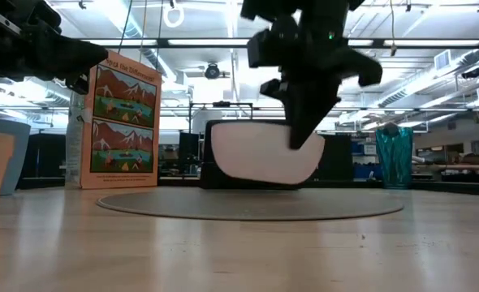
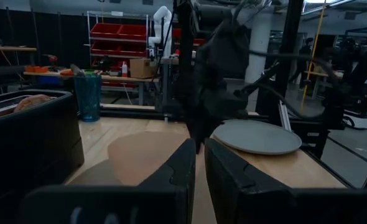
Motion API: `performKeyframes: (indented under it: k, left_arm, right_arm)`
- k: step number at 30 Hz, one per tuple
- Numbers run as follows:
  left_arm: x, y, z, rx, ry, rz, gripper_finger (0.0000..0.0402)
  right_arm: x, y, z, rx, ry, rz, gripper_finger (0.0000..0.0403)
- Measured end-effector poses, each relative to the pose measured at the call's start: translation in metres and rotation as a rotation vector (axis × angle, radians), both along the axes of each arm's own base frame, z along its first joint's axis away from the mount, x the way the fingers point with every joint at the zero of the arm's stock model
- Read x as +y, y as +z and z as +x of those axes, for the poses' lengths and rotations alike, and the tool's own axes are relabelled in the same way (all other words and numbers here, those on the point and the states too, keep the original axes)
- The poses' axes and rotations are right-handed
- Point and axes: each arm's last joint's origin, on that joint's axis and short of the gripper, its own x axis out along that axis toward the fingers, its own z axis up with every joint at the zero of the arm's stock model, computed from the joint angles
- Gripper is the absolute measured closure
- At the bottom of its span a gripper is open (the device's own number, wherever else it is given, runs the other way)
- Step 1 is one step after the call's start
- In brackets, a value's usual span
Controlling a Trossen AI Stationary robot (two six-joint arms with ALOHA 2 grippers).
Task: Arrange a breakfast setting
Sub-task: Put the orange bowl on the gray tablemat, then put the gray plate on the gray tablemat
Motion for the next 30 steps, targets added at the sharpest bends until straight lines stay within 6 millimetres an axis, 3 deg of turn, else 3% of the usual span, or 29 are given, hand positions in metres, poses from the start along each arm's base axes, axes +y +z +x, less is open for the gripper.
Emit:
performKeyframes:
  k: [7,13,19,25,30]
  left_arm:
    - [0.0,0.0,0.0,0.0,0.0,0.0,0.0359]
    - [0.0,0.0,0.0,0.003,0.0,0.001,0.0359]
    - [0.0,0.0,0.0,0.002,0.0,0.0,0.0359]
    - [0.0,0.0,0.0,0.003,0.0,0.0,0.0359]
    - [0.0,0.0,0.0,0.003,0.0,0.0,0.0359]
  right_arm:
    - [-0.003,-0.01,0.003,0.033,0.006,-0.02,0.0374]
    - [-0.001,-0.001,0.0,-0.006,-0.019,-0.046,0.034]
    - [0.003,0.034,-0.011,-0.118,-0.121,-0.015,0.0288]
    - [0.014,0.082,-0.038,-0.273,-0.491,0.166,0.027]
    - [0.034,0.098,-0.057,-0.291,-0.757,0.328,0.0272]
